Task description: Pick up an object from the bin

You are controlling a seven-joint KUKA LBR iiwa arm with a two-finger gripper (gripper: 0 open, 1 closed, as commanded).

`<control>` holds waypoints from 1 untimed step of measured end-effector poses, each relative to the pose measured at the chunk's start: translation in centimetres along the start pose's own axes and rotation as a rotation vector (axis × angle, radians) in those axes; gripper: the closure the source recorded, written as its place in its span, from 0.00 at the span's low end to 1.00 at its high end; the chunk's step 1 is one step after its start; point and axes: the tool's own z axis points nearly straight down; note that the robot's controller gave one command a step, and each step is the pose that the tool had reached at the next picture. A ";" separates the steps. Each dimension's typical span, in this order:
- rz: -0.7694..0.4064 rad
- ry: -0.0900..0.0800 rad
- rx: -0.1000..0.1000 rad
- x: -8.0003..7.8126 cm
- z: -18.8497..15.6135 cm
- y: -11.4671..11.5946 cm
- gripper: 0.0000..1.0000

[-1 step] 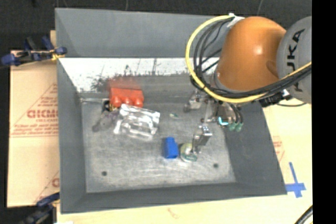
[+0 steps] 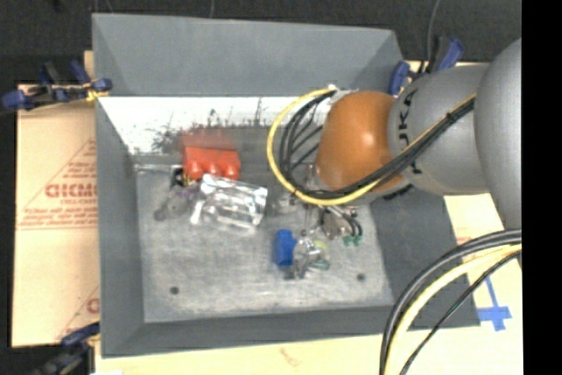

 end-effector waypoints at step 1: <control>0.002 -0.003 0.000 -0.1 -0.4 0.0 1.00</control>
Offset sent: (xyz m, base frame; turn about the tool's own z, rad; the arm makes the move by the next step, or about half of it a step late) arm 0.0000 0.0000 0.0000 0.0000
